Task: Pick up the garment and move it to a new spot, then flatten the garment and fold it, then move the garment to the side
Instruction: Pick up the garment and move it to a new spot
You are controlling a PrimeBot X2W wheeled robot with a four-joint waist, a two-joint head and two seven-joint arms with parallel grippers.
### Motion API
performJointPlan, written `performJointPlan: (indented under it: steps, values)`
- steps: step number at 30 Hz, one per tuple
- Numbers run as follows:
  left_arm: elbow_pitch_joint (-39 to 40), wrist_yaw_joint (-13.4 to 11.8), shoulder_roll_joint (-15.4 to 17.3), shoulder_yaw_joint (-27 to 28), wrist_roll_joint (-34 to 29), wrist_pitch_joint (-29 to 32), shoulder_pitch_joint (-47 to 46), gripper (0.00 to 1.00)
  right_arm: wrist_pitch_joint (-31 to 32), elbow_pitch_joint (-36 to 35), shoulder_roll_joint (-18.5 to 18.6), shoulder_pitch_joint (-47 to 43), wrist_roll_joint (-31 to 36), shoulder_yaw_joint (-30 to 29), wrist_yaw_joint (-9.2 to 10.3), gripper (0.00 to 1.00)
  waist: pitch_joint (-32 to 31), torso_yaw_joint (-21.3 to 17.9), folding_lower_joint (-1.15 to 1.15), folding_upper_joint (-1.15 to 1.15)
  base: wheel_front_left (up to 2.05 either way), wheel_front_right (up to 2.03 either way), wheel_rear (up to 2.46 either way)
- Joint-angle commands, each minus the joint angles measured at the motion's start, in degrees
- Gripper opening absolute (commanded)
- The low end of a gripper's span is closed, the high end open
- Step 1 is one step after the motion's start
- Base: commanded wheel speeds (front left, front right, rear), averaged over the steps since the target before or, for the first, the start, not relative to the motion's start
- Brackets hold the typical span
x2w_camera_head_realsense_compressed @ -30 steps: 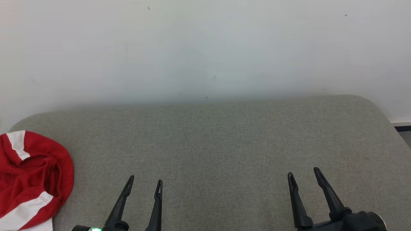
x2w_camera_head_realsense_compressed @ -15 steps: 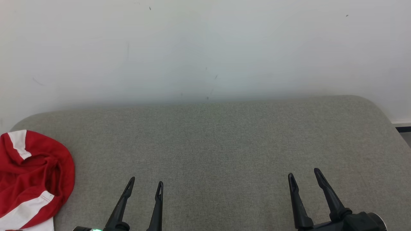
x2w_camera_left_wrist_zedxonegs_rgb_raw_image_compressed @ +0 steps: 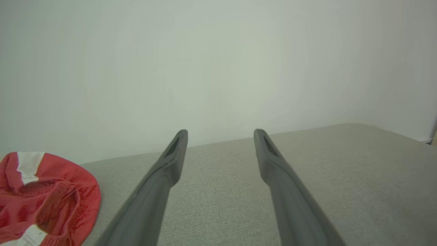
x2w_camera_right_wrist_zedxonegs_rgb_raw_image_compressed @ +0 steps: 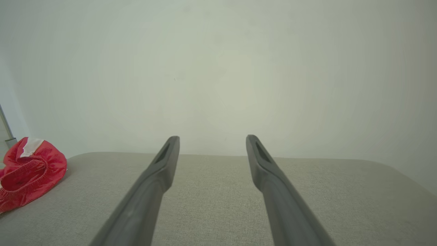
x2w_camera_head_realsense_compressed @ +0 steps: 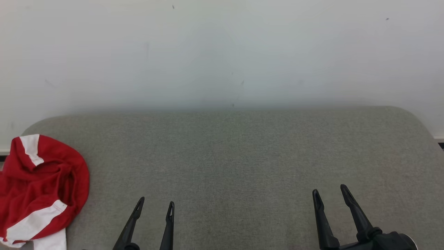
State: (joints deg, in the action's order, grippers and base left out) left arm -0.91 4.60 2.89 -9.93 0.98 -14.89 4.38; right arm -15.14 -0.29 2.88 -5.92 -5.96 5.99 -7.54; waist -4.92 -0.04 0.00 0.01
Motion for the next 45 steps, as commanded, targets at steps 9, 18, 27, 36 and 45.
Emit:
performJointPlan:
  steps: [9, 18, 27, 36, 45]
  values:
    - [-1.3, -0.4, 0.1, 0.8, 0.1, -0.3, -0.2, 1.00, -0.1, -0.2, 0.0, -0.8, -0.5, 2.1, 0.10, 1.00, 0.6, 6.3, 0.00, -0.01, 0.00, 0.00, 0.00]
    - [-1.4, -1.0, 0.2, 1.2, -0.5, -0.3, 0.5, 1.00, -0.1, 0.1, 0.0, -0.8, -0.6, 3.7, 0.10, 1.00, 0.7, 11.8, 0.00, -0.01, 0.00, 0.00, 0.00]
    - [-0.9, -1.6, 0.5, 1.2, -0.9, -0.3, 0.7, 1.00, -0.1, 0.2, 0.0, -1.4, -1.6, 3.7, 0.10, 1.00, 1.1, 17.4, 0.00, -0.01, 0.00, 0.00, 0.00]
    - [-1.2, -2.0, 1.0, 1.2, -0.9, -0.3, 0.6, 1.00, -0.1, 0.7, 0.0, -1.5, -2.5, 4.3, 0.10, 1.00, 1.3, 21.4, 0.00, -0.01, 0.00, 0.00, 0.00]
    - [-1.3, -2.4, 1.4, 1.4, -0.7, -0.3, 0.5, 1.00, -0.1, 1.0, 0.0, -1.6, -2.9, 4.3, 0.10, 1.00, 1.4, 23.6, 0.00, -0.01, 0.00, 0.00, 0.00]
